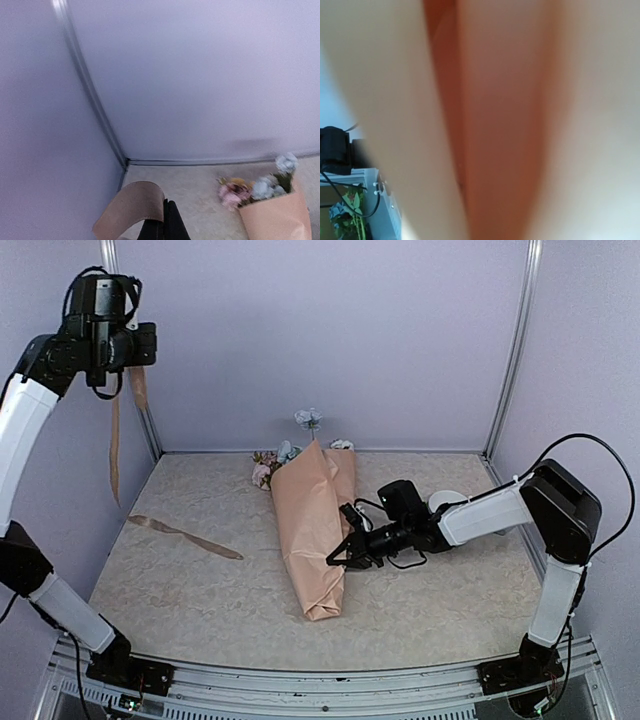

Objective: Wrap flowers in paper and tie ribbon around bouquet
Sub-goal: Place the ribbon at the center of the board.

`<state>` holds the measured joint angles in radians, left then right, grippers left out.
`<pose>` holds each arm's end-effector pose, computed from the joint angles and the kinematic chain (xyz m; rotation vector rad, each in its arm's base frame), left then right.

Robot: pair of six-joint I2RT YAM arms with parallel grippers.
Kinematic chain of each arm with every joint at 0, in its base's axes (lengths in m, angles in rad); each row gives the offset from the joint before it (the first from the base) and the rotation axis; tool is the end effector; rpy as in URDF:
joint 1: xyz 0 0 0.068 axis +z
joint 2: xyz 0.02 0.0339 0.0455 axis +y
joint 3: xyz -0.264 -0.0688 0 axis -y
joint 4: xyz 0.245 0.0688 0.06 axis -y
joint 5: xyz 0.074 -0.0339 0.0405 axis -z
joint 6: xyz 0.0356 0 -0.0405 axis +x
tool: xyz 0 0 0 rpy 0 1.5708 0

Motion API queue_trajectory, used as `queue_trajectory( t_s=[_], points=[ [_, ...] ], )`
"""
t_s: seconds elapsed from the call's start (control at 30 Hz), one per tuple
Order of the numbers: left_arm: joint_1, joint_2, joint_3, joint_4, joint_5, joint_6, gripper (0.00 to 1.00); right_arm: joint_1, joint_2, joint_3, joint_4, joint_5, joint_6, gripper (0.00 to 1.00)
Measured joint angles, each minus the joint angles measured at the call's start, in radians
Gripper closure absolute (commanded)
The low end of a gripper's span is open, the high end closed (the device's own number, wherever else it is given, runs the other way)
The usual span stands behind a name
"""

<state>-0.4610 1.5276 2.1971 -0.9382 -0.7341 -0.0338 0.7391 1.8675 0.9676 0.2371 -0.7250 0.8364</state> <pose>0.2437 -0.0944 0.5497 -0.1269 1.7756 0.3181 0.2619 0.2706 0.1494 -0.3458 2.5582 1.5571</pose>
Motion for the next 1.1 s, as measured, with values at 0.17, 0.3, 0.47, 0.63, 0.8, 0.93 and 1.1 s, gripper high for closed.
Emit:
queue_trajectory(
  t_s=[0.17,0.3,0.47,0.63,0.8,0.93,1.1],
  points=[
    [-0.217,-0.102,-0.413,0.138,0.349,-0.037,1.00,0.000,0.000,0.031,-0.021,0.009,-0.002,1.00],
    [-0.386,-0.183,-0.743,0.227,0.605,-0.071,1.00,0.000,0.000,0.063,-0.031,0.014,-0.001,1.00],
    [-0.607,-0.275,-1.028,0.322,0.799,-0.103,1.00,0.000,0.000,0.075,-0.030,0.017,0.013,1.00],
    [-0.846,-0.210,-1.142,0.459,0.888,-0.108,1.00,0.000,0.000,0.075,-0.026,0.026,0.031,1.00],
    [-0.888,0.036,-1.101,0.581,0.844,-0.100,1.00,0.000,0.000,0.081,-0.024,0.031,0.039,1.00],
    [-0.883,0.211,-0.978,0.617,0.730,-0.074,1.00,0.000,0.000,0.108,-0.043,0.031,0.031,1.00],
    [-0.863,0.254,-0.883,0.760,0.650,0.033,1.00,0.000,0.000,0.169,-0.118,0.031,-0.001,1.00]
  ],
)
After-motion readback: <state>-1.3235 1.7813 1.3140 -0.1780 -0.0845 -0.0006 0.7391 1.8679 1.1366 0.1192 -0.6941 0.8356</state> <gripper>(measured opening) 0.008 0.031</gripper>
